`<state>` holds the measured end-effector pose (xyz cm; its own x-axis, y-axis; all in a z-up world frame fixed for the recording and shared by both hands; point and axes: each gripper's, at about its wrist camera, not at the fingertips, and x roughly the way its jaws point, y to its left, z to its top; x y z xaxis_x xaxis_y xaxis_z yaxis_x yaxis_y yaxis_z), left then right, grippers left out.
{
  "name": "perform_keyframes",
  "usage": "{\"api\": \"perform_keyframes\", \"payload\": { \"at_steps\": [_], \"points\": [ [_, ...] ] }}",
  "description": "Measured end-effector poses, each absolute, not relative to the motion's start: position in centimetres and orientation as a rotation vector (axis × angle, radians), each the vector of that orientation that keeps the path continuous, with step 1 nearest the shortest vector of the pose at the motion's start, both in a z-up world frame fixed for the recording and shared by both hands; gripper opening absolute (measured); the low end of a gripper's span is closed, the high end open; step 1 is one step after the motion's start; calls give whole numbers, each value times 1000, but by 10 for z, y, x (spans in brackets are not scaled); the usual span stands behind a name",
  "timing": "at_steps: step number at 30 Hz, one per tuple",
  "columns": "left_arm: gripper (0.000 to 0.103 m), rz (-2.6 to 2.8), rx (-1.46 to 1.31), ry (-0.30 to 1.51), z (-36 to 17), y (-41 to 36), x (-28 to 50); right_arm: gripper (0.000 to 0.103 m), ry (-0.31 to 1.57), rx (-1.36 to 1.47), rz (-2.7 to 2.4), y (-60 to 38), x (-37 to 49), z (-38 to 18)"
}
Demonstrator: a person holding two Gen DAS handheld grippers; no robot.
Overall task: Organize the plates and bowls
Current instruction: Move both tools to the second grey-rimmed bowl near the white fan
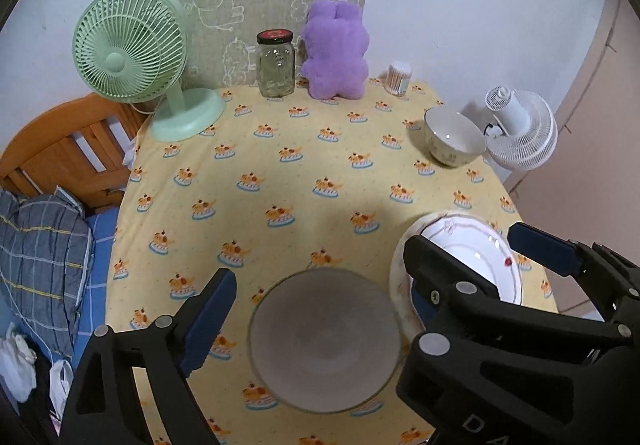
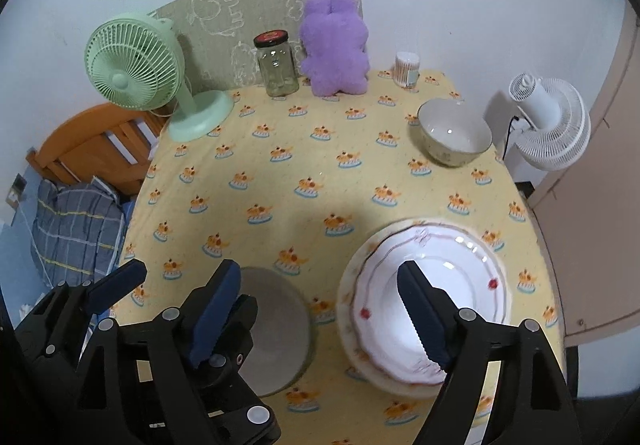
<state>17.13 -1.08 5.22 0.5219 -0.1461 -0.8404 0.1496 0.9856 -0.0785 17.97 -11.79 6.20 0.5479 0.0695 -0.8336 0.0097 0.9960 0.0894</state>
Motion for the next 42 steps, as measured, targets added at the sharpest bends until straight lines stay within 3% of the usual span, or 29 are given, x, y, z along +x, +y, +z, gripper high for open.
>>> {"api": "perform_keyframes", "payload": {
  "at_steps": [18, 39, 42],
  "points": [
    [93, -56, -6, 997, 58, -123, 228, 90, 981, 52, 125, -231, 245, 64],
    [93, -4, 47, 1012, 2, -227, 338, 91, 974, 30, 50, -339, 348, 11],
    [87, -28, 27, 1034, -10, -233, 354, 91, 976, 37, 42, -348, 365, 3]
  ]
}}
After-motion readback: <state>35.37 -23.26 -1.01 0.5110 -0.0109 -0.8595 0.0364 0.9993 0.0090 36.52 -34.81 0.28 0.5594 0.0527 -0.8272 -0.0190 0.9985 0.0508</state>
